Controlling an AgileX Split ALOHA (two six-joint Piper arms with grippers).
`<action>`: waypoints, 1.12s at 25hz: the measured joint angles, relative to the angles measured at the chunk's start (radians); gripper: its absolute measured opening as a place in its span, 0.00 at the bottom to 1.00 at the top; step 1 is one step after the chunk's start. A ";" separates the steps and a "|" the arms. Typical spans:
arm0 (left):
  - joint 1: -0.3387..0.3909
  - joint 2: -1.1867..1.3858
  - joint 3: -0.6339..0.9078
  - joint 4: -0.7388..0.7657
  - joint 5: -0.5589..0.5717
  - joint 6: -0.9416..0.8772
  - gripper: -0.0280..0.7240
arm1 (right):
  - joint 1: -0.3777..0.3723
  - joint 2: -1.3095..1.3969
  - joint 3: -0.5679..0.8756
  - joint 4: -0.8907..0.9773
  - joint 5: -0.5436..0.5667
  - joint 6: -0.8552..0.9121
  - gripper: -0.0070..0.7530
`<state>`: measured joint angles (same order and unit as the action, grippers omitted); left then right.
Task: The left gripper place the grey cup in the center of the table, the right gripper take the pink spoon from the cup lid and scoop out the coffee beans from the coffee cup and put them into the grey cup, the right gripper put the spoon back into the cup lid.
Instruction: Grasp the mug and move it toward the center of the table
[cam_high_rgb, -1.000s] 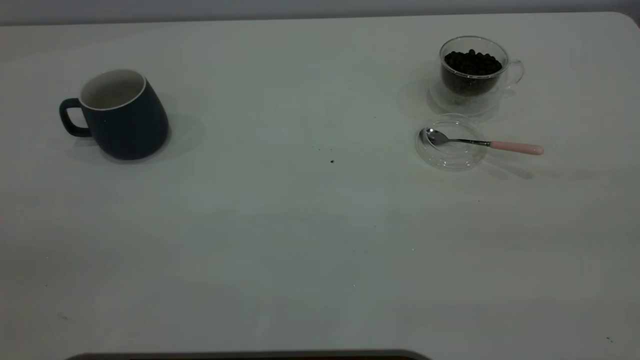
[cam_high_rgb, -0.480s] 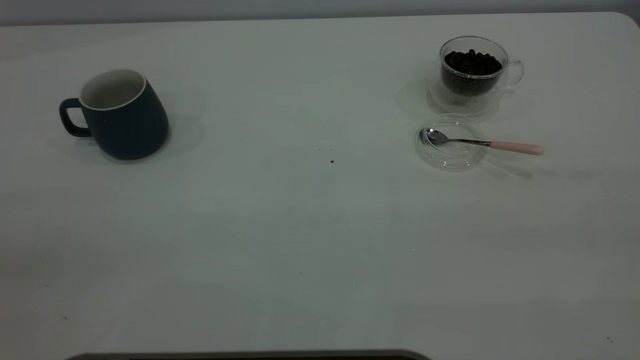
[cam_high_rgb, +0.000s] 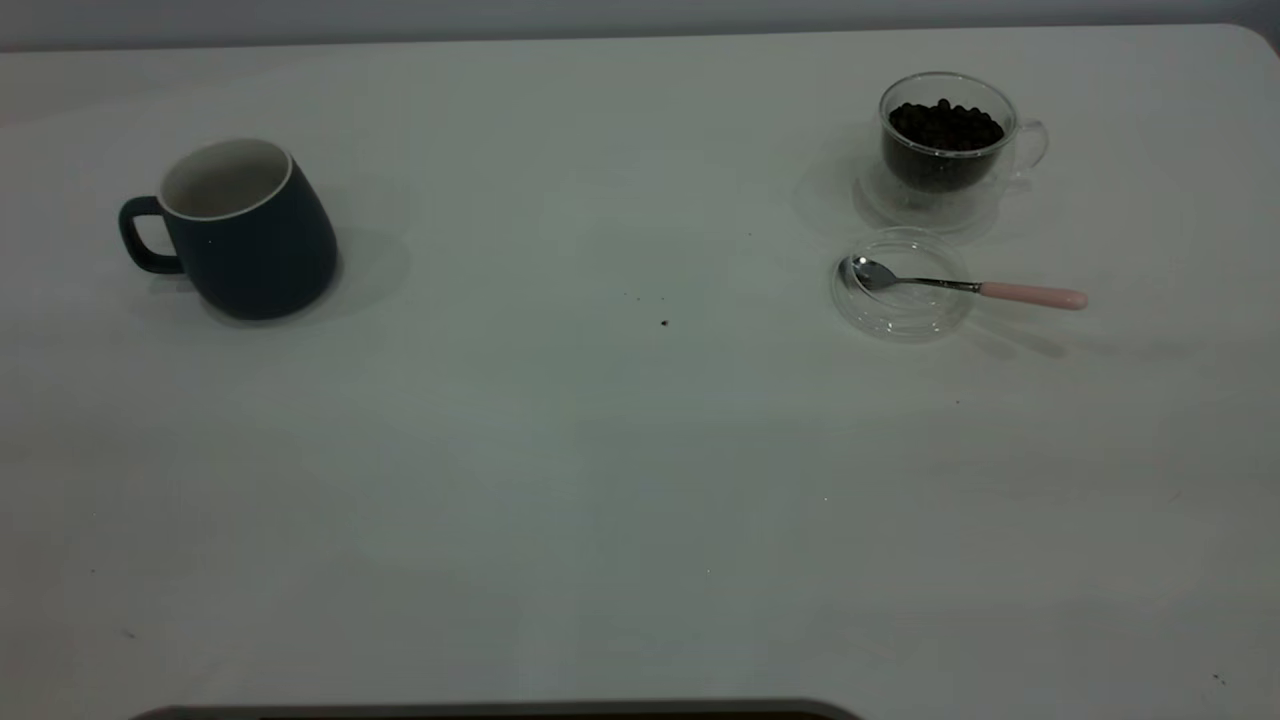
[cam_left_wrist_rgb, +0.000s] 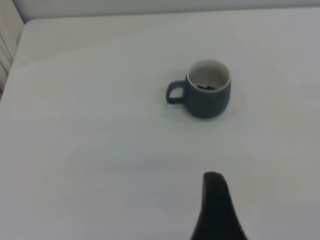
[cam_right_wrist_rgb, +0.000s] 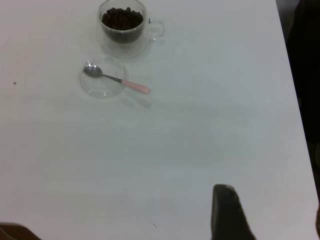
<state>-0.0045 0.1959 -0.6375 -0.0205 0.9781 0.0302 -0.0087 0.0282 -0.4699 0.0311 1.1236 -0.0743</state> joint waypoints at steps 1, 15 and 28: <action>0.000 0.064 -0.027 0.005 -0.013 0.000 0.79 | 0.000 0.000 0.000 0.000 0.000 0.000 0.60; 0.000 0.935 -0.281 0.083 -0.164 0.122 0.79 | 0.000 0.000 0.000 0.000 0.000 0.000 0.60; 0.000 1.587 -0.673 0.089 -0.189 0.560 0.79 | 0.000 0.000 0.000 0.000 0.000 0.000 0.60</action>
<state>-0.0045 1.7831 -1.3107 0.0685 0.7892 0.5898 -0.0087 0.0282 -0.4699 0.0311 1.1236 -0.0743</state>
